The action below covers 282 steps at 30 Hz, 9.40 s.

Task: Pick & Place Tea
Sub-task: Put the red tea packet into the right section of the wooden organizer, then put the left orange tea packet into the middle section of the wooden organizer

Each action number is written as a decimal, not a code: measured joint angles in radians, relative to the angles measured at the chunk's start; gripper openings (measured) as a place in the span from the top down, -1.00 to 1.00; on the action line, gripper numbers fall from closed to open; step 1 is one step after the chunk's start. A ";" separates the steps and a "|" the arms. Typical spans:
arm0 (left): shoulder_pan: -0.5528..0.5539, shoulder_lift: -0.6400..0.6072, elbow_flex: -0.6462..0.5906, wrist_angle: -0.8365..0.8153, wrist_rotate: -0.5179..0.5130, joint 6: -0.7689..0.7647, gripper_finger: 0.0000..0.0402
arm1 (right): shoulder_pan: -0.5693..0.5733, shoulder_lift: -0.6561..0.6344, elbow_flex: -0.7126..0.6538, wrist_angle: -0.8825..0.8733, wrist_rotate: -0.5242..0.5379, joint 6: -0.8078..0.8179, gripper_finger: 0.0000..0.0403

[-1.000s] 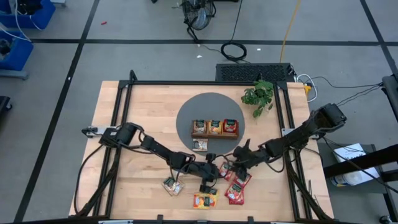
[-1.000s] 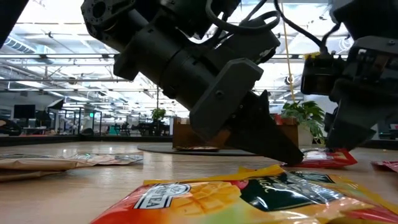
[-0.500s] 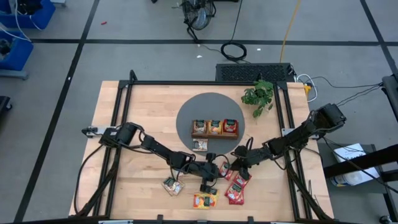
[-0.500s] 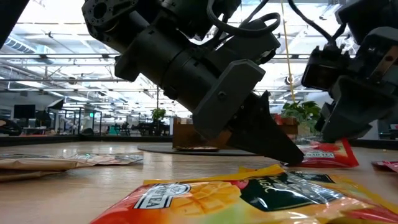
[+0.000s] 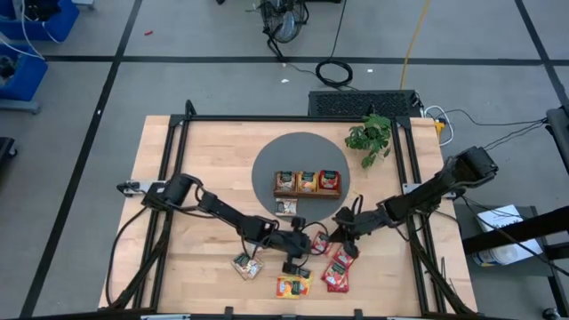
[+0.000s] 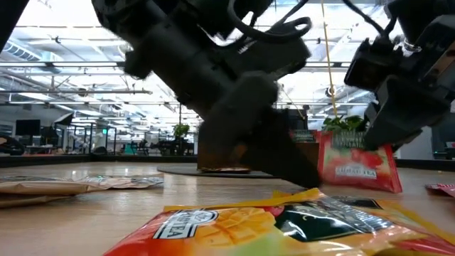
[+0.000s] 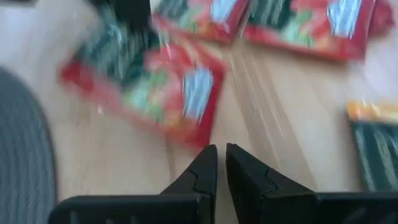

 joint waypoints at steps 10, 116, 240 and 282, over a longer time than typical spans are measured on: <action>-0.101 -0.117 -0.002 -0.302 -0.030 -0.066 0.79 | -0.020 -0.210 0.029 -0.163 0.001 -0.163 1.00; -0.374 -0.303 -0.048 -0.713 -0.685 -0.525 0.79 | -0.477 -0.120 0.397 -0.607 0.079 -0.842 0.73; -0.097 0.001 -0.061 -0.004 0.093 -0.443 0.79 | 0.149 0.243 0.396 -0.317 -0.233 -0.353 0.80; -0.037 -0.084 -0.065 -0.046 -0.008 -0.370 0.79 | 0.093 0.385 0.397 -0.073 0.006 -0.481 1.00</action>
